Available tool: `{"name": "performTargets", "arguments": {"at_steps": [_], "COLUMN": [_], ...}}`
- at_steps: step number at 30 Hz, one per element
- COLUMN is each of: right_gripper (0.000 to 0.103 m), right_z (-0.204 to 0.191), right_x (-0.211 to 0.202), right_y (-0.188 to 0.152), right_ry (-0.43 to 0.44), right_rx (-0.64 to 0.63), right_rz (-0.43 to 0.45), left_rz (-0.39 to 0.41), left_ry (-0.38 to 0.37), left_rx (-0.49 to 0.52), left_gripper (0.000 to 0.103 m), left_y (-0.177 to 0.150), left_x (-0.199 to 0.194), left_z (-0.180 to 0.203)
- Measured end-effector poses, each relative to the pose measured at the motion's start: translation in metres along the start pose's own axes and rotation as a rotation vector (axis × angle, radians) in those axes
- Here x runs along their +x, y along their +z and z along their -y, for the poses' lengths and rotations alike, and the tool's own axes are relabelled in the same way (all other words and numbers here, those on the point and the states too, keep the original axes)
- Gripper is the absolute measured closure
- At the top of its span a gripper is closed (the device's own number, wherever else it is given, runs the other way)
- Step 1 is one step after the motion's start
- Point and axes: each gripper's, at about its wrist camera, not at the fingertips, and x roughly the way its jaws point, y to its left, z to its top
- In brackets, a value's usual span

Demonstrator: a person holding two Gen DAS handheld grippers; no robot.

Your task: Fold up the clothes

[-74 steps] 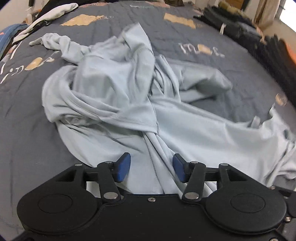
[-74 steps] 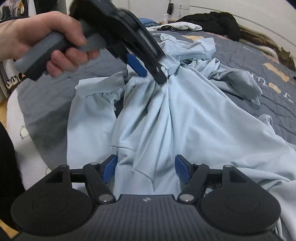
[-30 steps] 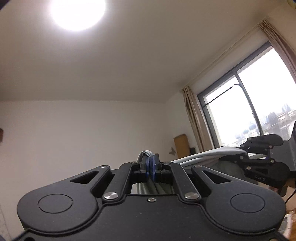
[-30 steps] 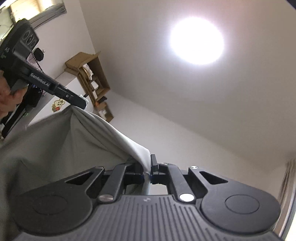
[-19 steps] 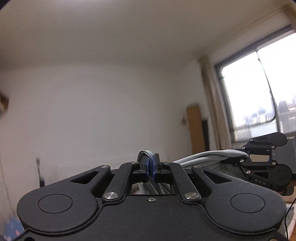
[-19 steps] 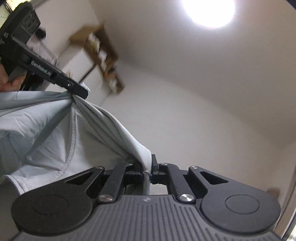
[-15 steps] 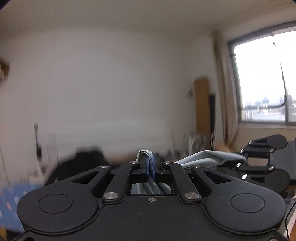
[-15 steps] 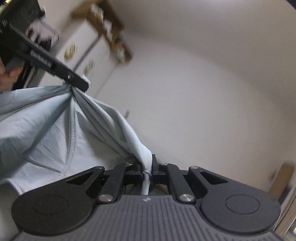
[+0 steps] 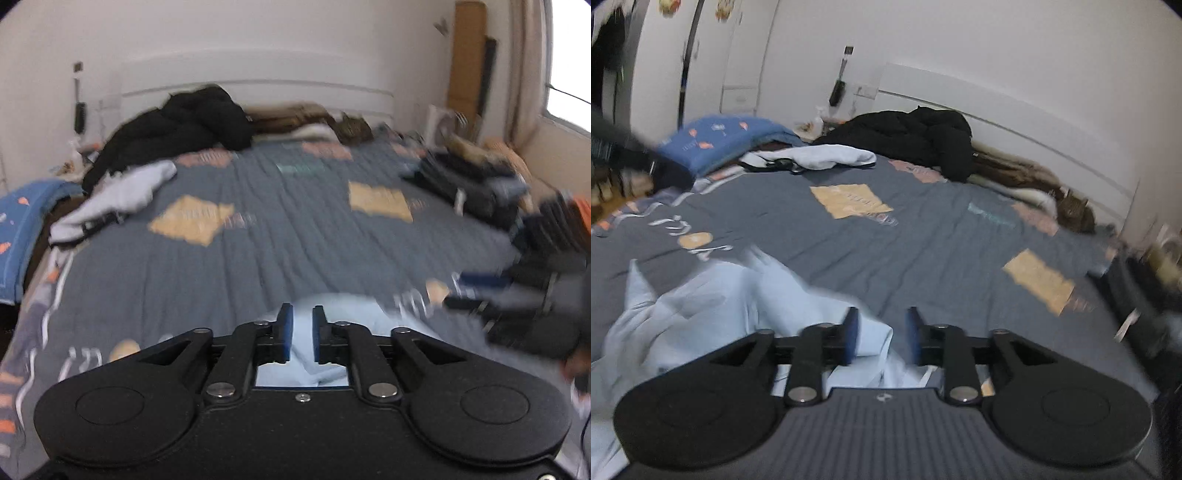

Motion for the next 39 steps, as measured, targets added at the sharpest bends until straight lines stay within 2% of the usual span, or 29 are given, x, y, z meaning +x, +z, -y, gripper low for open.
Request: {"name": "performTargets", "arguments": {"at_steps": [2, 3, 6, 11, 13, 15, 16, 17, 19, 23, 27, 31, 35, 37, 39], "right_gripper": [0.058, 0.057, 0.055, 0.052, 0.052, 0.051, 0.051, 0.051, 0.050, 0.050, 0.049, 0.049, 0.049, 0.049, 0.049], "right_z": [0.015, 0.014, 0.006, -0.013, -0.017, -0.018, -0.016, -0.015, -0.014, -0.007, 0.003, 0.010, 0.012, 0.013, 0.014], "right_x": [-0.035, -0.060, -0.095, -0.117, -0.115, -0.114, -0.112, -0.110, -0.110, -0.108, -0.109, -0.108, -0.105, -0.104, -0.102], "right_y": [-0.034, -0.050, -0.078, -0.106, -0.109, -0.111, -0.112, -0.113, -0.115, -0.115, -0.118, -0.121, -0.121, -0.121, -0.121], "right_ry": [0.000, 0.011, 0.015, 0.045, 0.042, 0.065, 0.093, 0.120, 0.161, 0.168, 0.157, 0.163, 0.169, 0.172, 0.176], "right_rx": [0.059, 0.095, 0.207, 0.257, 0.240, 0.256, 0.278, 0.301, 0.321, 0.356, 0.413, 0.460, 0.482, 0.491, 0.500], "right_rz": [0.026, 0.028, 0.029, 0.016, 0.017, 0.023, 0.027, 0.030, 0.047, 0.056, 0.058, 0.061, 0.062, 0.061, 0.061], "left_rz": [-0.016, -0.029, -0.106, -0.204, -0.244, -0.256, -0.261, -0.264, -0.265, -0.188, -0.086, 0.011, 0.137, 0.195, 0.206], "left_ry": [-0.003, -0.002, -0.005, 0.029, 0.042, 0.053, 0.048, 0.044, 0.042, 0.064, 0.128, 0.272, 0.441, 0.531, 0.573], "left_rx": [0.077, 0.124, 0.246, 0.293, 0.311, 0.283, 0.262, 0.240, 0.198, 0.156, 0.142, 0.147, 0.084, 0.039, -0.019], "left_gripper": [0.060, 0.058, 0.058, 0.058, 0.058, 0.059, 0.069, 0.089, 0.100, 0.102, 0.102, 0.103, 0.103, 0.103, 0.102], "left_y": [-0.033, -0.047, -0.090, -0.134, -0.152, -0.155, -0.155, -0.155, -0.153, -0.123, -0.062, 0.013, 0.078, 0.097, 0.104], "left_x": [-0.014, -0.019, -0.014, 0.011, 0.022, 0.029, 0.031, 0.032, 0.031, 0.010, -0.014, -0.010, 0.007, 0.015, 0.023], "left_z": [-0.004, -0.002, 0.006, 0.012, 0.014, 0.011, 0.008, 0.005, -0.005, -0.028, -0.061, -0.097, -0.130, -0.143, -0.154]}}
